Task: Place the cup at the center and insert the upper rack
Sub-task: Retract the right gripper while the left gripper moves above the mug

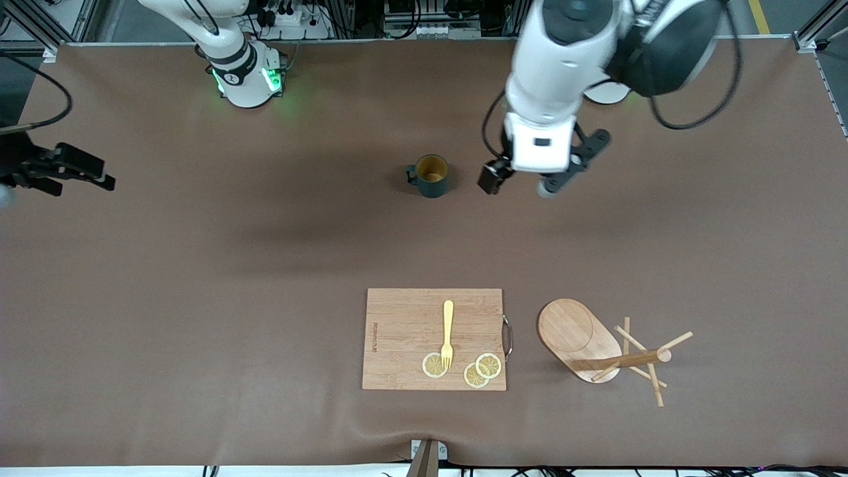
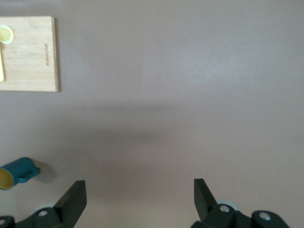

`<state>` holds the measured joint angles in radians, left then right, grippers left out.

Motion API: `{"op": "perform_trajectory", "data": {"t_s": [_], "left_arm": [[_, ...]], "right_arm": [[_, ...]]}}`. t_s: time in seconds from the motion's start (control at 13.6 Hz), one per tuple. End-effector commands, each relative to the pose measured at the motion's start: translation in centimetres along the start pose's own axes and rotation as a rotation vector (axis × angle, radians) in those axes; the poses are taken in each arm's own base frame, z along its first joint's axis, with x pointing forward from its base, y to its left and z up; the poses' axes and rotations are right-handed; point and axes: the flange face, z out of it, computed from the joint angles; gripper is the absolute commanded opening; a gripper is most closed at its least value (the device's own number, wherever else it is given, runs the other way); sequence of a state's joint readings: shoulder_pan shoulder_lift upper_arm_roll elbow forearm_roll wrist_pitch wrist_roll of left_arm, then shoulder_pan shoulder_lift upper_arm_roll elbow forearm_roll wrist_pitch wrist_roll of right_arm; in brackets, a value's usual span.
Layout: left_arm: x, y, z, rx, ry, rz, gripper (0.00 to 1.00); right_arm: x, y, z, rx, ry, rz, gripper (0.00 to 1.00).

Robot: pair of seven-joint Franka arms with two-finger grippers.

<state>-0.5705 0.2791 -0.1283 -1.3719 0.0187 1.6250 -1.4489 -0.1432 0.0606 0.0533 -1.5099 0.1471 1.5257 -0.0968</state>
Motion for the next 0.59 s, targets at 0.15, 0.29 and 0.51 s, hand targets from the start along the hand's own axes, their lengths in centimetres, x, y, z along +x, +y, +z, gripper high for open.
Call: {"op": "perform_trajectory", "data": {"t_s": [0.15, 0.29, 0.51], "left_arm": [[-10.6, 2.6, 3.2, 0.042, 0.145, -0.033, 1.00], [-16.7, 3.1, 6.2, 0.064, 0.219, -0.050, 1.00], [-24.9, 3.3, 11.5, 0.088, 0.363, -0.064, 1.00]], "right_arm": [[0.2, 2.0, 0.8, -0.096, 0.019, -0.013, 1.00], [0.3, 2.2, 0.8, -0.106, 0.019, -0.013, 1.00], [0.6, 2.4, 0.6, -0.121, 0.038, -0.060, 1.00]]}}
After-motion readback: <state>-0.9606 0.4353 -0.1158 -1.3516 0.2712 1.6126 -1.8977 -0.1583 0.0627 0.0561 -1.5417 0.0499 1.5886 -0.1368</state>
